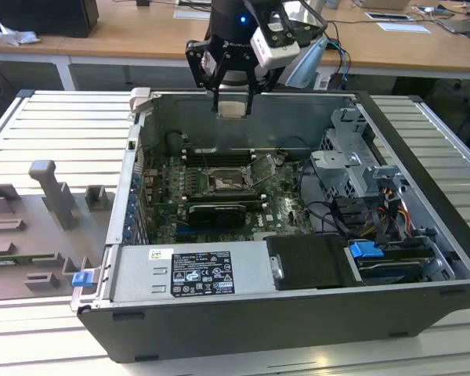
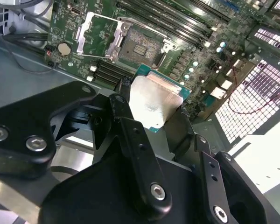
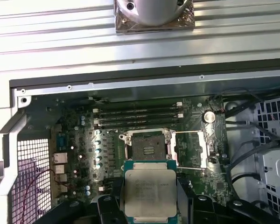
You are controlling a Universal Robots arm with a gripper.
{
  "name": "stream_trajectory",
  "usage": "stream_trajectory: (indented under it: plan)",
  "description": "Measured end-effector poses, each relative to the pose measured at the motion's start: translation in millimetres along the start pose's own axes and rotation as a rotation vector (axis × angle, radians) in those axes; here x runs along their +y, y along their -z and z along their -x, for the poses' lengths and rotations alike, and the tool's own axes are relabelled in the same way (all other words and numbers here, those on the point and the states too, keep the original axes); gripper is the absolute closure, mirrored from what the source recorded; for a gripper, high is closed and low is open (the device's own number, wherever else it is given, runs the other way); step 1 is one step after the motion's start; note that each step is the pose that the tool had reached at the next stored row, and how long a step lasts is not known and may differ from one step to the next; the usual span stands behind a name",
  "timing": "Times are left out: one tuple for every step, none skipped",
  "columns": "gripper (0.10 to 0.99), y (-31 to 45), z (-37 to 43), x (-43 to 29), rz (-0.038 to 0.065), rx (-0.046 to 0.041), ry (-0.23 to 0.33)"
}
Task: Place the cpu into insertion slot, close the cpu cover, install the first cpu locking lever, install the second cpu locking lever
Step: 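Place the cpu into insertion slot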
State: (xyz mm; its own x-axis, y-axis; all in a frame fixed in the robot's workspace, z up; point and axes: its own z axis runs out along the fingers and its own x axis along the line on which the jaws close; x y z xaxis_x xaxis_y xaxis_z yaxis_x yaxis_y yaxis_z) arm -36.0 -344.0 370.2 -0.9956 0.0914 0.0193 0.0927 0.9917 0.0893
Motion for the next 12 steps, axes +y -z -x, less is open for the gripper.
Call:
stream_trajectory:
  plan:
    - [0.549, 0.0, 0.0, 0.0, 0.0, -0.0005, -0.006]
    - [0.549, 0.0, 0.0, 0.0, 0.0, -0.0008, -0.009]
    - [0.549, 0.0, 0.0, 0.0, 0.0, -0.0011, -0.012]
    - [0.549, 0.0, 0.0, 0.0, 0.0, -0.0013, -0.015]
    - [0.549, 0.0, 0.0, 0.0, 0.0, -0.0017, -0.019]
    - [0.549, -0.1, 0.0, 0.0, 0.0, -0.0023, -0.025]
    - [0.549, -0.1, 0.0, 0.0, 0.001, -0.0026, -0.03]
    - [0.549, -0.1, 0.0, 0.0, 0.001, -0.0031, -0.035]
    - [0.549, -0.1, 0.0, 0.0, 0.001, -0.0034, -0.038]
    - [0.549, -0.1, 0.0, 0.0, 0.001, -0.0037, -0.041]
    - [0.549, -0.1, 0.0, 0.0, 0.001, -0.0041, -0.045]
    - [0.549, -0.1, 0.0, 0.0, 0.001, -0.0045, -0.05]
